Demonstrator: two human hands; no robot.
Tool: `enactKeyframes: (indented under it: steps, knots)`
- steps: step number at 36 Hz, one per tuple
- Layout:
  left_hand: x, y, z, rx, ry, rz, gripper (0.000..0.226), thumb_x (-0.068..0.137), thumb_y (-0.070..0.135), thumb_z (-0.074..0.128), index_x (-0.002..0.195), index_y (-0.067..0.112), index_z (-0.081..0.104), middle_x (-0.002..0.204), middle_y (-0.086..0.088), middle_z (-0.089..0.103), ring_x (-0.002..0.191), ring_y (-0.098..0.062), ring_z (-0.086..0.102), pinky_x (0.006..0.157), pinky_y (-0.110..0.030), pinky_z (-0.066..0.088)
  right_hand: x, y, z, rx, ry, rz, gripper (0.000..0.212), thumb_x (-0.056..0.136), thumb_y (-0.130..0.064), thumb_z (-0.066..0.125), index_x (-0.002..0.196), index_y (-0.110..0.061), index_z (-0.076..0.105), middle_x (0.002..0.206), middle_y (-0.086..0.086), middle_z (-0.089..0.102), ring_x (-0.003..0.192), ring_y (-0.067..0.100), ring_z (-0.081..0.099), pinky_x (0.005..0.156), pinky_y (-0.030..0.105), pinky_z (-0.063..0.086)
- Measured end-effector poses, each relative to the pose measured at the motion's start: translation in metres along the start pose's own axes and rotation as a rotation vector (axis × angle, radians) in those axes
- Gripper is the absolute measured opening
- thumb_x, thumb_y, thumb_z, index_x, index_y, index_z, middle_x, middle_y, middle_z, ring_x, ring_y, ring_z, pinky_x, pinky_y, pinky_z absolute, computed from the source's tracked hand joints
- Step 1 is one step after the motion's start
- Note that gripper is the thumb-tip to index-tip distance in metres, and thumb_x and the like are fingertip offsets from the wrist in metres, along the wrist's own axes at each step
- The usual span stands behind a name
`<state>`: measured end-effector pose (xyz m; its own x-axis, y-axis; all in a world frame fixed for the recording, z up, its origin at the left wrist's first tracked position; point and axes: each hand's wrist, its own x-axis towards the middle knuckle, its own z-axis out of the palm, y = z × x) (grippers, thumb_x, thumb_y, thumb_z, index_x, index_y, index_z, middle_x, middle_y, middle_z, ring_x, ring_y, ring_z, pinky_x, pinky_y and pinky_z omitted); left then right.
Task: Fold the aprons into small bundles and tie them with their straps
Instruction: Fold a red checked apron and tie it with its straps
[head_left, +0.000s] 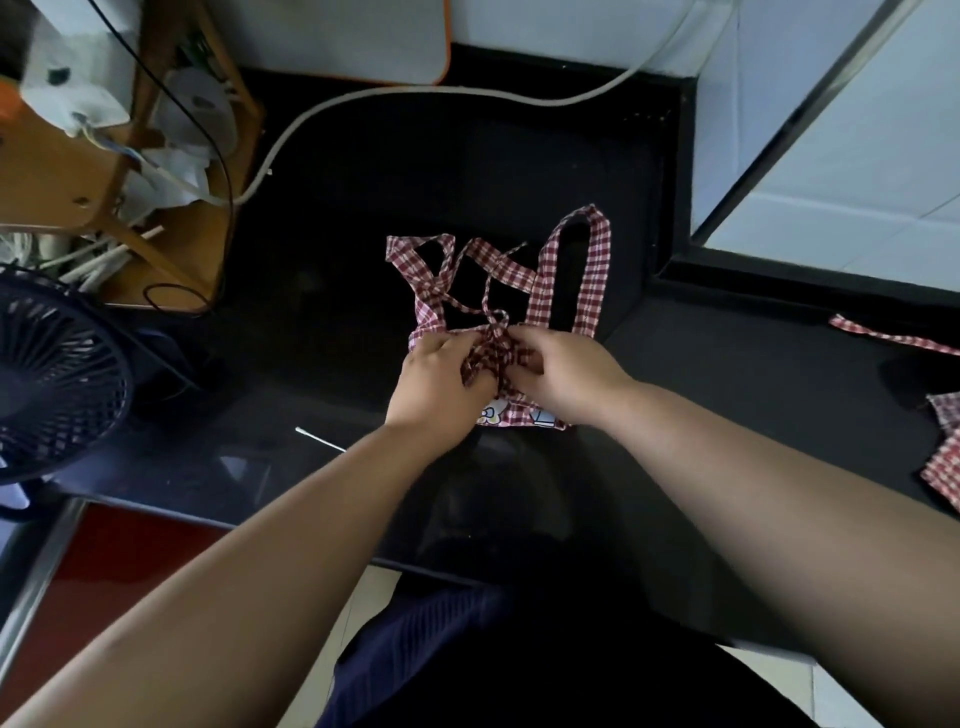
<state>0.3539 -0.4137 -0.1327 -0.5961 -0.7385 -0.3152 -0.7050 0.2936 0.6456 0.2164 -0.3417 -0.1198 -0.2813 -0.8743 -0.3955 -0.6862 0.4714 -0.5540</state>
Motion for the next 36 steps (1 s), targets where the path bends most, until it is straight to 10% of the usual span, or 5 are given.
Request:
enactKeyframes:
  steps: [13, 19, 26, 30, 36]
  knots:
    - [0.004, 0.004, -0.002, -0.624, 0.038, -0.135, 0.018, 0.100, 0.025, 0.051, 0.097, 0.031, 0.068, 0.085, 0.016, 0.071, 0.087, -0.002, 0.066, 0.077, -0.019, 0.054, 0.002, 0.010, -0.009, 0.554, 0.015, 0.106, 0.027, 0.101, -0.035, 0.042, 0.109, -0.024, 0.065, 0.111, -0.006, 0.065, 0.105, 0.010, 0.059, 0.090, 0.024, 0.046]
    - [0.014, 0.018, -0.007, -0.290, -0.116, -0.117, 0.029, 0.102, 0.039, 0.039, 0.107, 0.025, 0.064, 0.078, 0.006, 0.060, 0.068, -0.010, 0.054, 0.064, -0.028, 0.045, -0.010, 0.006, -0.009, 0.468, -0.073, -0.036, 0.031, 0.102, -0.029, 0.039, 0.094, -0.007, 0.060, 0.092, 0.012, 0.059, 0.081, 0.012, 0.051, 0.079, 0.031, 0.044]
    - [0.017, 0.012, -0.013, -0.417, -0.218, -0.133, 0.033, 0.103, 0.035, 0.038, 0.124, 0.027, 0.061, 0.124, 0.003, 0.062, 0.114, -0.013, 0.056, 0.103, -0.031, 0.041, -0.010, 0.010, -0.010, 0.743, 0.042, 0.096, 0.023, 0.103, -0.033, 0.034, 0.104, -0.021, 0.054, 0.096, -0.012, 0.055, 0.099, 0.006, 0.050, 0.096, 0.028, 0.040]
    - [0.018, 0.014, -0.013, -0.515, -0.125, -0.129, 0.025, 0.102, 0.023, 0.044, 0.092, 0.025, 0.066, 0.084, 0.008, 0.064, 0.077, -0.006, 0.059, 0.068, -0.017, 0.046, -0.010, 0.006, -0.010, 0.554, -0.009, -0.043, 0.028, 0.103, -0.030, 0.036, 0.096, -0.012, 0.055, 0.087, -0.002, 0.053, 0.079, 0.007, 0.047, 0.075, 0.022, 0.039]
    - [0.023, 0.012, -0.022, -0.518, -0.234, -0.140, 0.018, 0.094, 0.018, 0.058, 0.103, 0.023, 0.073, 0.099, 0.007, 0.072, 0.095, -0.006, 0.065, 0.086, -0.018, 0.050, 0.000, 0.000, -0.005, 0.173, -0.101, -0.103, 0.036, 0.103, -0.028, 0.038, 0.067, -0.030, 0.042, 0.067, -0.005, 0.047, 0.061, 0.010, 0.043, 0.058, 0.023, 0.034]
